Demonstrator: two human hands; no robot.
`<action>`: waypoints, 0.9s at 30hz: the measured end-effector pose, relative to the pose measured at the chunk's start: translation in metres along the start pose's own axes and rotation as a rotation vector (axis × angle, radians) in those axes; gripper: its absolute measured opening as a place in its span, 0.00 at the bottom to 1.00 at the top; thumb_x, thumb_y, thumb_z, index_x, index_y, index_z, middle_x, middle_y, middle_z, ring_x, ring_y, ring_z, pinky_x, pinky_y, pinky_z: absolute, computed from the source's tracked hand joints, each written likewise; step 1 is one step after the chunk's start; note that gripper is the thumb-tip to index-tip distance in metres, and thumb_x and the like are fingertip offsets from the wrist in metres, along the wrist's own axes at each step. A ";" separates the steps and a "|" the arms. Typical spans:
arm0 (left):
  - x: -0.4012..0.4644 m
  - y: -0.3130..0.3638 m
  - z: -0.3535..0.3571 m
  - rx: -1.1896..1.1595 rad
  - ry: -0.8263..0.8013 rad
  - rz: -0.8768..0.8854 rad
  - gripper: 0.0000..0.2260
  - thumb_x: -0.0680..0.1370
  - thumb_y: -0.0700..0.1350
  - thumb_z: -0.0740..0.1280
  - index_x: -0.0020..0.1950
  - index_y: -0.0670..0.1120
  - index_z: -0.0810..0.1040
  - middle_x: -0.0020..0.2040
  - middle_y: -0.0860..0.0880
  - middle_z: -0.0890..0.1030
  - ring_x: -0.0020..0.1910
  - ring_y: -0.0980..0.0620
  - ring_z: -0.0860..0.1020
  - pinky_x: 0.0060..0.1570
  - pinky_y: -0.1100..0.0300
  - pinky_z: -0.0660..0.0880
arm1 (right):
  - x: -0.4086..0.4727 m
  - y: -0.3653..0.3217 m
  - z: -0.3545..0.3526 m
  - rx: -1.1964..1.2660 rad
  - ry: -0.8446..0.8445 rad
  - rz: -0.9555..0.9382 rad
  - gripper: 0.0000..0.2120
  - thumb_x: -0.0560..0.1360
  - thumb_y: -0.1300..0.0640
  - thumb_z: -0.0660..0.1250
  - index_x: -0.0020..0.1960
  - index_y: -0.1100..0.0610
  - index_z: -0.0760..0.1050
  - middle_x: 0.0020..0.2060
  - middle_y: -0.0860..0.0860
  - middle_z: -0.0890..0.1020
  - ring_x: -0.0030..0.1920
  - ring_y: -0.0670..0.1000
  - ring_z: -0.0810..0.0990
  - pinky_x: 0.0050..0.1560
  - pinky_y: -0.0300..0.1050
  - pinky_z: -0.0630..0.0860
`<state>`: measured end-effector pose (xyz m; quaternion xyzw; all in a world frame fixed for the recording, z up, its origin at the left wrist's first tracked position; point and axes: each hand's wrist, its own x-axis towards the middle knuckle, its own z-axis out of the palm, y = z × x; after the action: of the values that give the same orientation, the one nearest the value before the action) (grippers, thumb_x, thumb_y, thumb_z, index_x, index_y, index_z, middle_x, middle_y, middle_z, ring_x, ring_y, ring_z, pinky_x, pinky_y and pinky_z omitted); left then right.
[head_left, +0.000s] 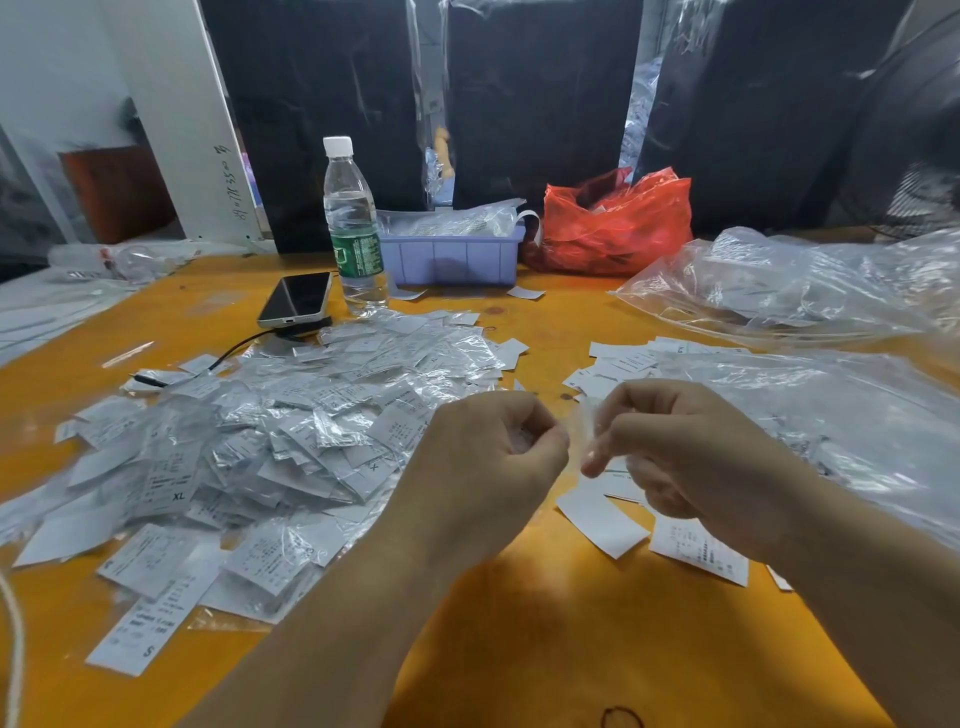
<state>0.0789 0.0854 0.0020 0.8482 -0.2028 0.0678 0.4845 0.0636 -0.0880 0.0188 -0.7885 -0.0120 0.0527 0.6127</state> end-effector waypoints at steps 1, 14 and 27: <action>0.001 0.000 0.001 -0.010 -0.009 -0.011 0.08 0.77 0.46 0.68 0.37 0.48 0.80 0.34 0.51 0.80 0.34 0.54 0.77 0.34 0.62 0.71 | 0.001 0.000 0.000 0.033 0.036 -0.027 0.04 0.73 0.72 0.64 0.43 0.66 0.76 0.25 0.55 0.77 0.21 0.47 0.58 0.23 0.38 0.54; 0.002 0.000 0.000 -0.222 -0.070 -0.054 0.07 0.78 0.47 0.69 0.43 0.47 0.83 0.36 0.51 0.82 0.34 0.62 0.76 0.38 0.65 0.73 | 0.003 0.002 -0.003 0.164 0.076 -0.105 0.07 0.74 0.66 0.65 0.37 0.61 0.75 0.22 0.49 0.65 0.22 0.47 0.55 0.23 0.38 0.54; 0.005 -0.006 0.001 -0.293 -0.041 -0.012 0.10 0.82 0.44 0.62 0.59 0.57 0.77 0.35 0.61 0.78 0.34 0.63 0.75 0.37 0.68 0.72 | 0.007 0.006 -0.006 0.408 0.057 -0.025 0.08 0.63 0.61 0.73 0.42 0.59 0.83 0.32 0.56 0.79 0.22 0.46 0.60 0.19 0.35 0.60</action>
<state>0.0857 0.0863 -0.0022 0.7707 -0.2151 0.0173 0.5995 0.0710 -0.0951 0.0136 -0.6490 0.0066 0.0240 0.7604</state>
